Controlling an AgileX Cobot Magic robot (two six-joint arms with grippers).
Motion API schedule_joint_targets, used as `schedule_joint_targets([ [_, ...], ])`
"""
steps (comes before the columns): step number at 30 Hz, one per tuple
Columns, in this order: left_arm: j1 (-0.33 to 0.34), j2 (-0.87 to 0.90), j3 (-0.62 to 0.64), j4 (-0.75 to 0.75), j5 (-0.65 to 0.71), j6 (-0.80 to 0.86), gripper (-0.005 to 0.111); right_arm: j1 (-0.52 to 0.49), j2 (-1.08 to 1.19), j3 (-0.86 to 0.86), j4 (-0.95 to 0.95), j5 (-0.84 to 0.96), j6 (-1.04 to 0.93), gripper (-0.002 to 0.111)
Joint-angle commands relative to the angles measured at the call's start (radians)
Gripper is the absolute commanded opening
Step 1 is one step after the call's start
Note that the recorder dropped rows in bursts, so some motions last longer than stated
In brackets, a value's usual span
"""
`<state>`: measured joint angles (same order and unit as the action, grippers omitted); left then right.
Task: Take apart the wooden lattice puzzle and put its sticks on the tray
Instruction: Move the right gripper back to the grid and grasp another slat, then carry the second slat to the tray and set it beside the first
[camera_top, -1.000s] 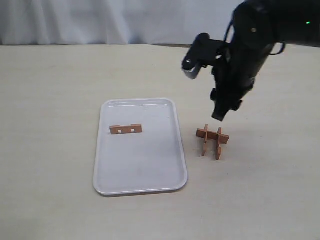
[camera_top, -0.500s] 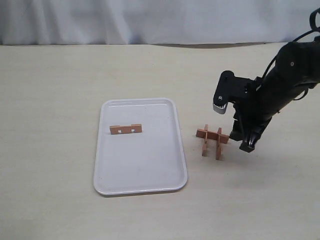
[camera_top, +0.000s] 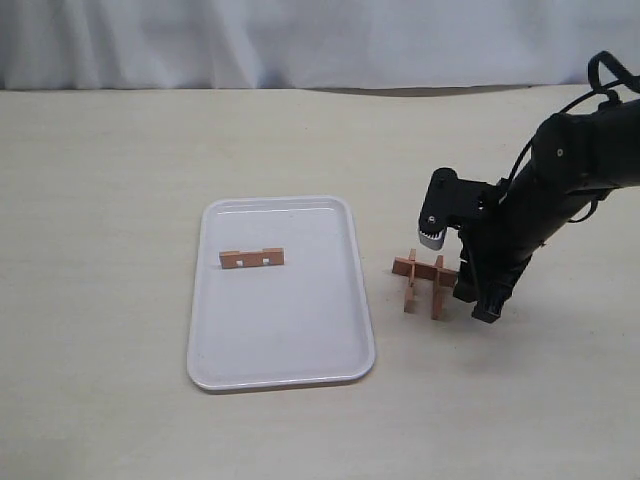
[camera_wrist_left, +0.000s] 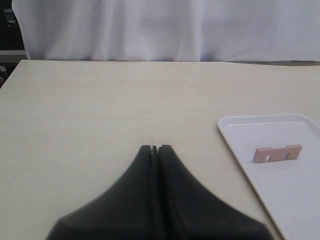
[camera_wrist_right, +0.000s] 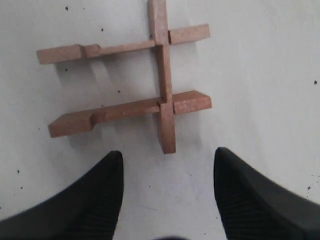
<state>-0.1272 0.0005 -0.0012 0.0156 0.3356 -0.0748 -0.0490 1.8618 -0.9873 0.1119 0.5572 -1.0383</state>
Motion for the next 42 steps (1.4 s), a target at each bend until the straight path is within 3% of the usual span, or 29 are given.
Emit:
schedule_joint_targets([
  [1,-0.003,-0.001,0.001,0.000,-0.012,0.002,0.000,-0.006,0.002,0.004,0.011,-0.010,-0.015,0.049],
  [6,-0.003,-0.001,0.001,0.000,-0.012,0.002,0.000,-0.006,0.019,0.004,0.050,-0.025,-0.016,0.036],
  [19,-0.003,-0.001,0.001,0.000,-0.013,0.002,0.000,-0.006,0.046,0.004,0.055,-0.086,-0.024,0.033],
  [25,-0.003,-0.001,0.001,0.000,-0.013,0.002,0.000,-0.006,0.046,0.004,0.055,-0.058,-0.105,0.004],
  [42,-0.003,-0.001,0.001,0.000,-0.013,0.002,0.000,-0.006,-0.085,0.002,0.084,0.014,-0.099,0.005],
])
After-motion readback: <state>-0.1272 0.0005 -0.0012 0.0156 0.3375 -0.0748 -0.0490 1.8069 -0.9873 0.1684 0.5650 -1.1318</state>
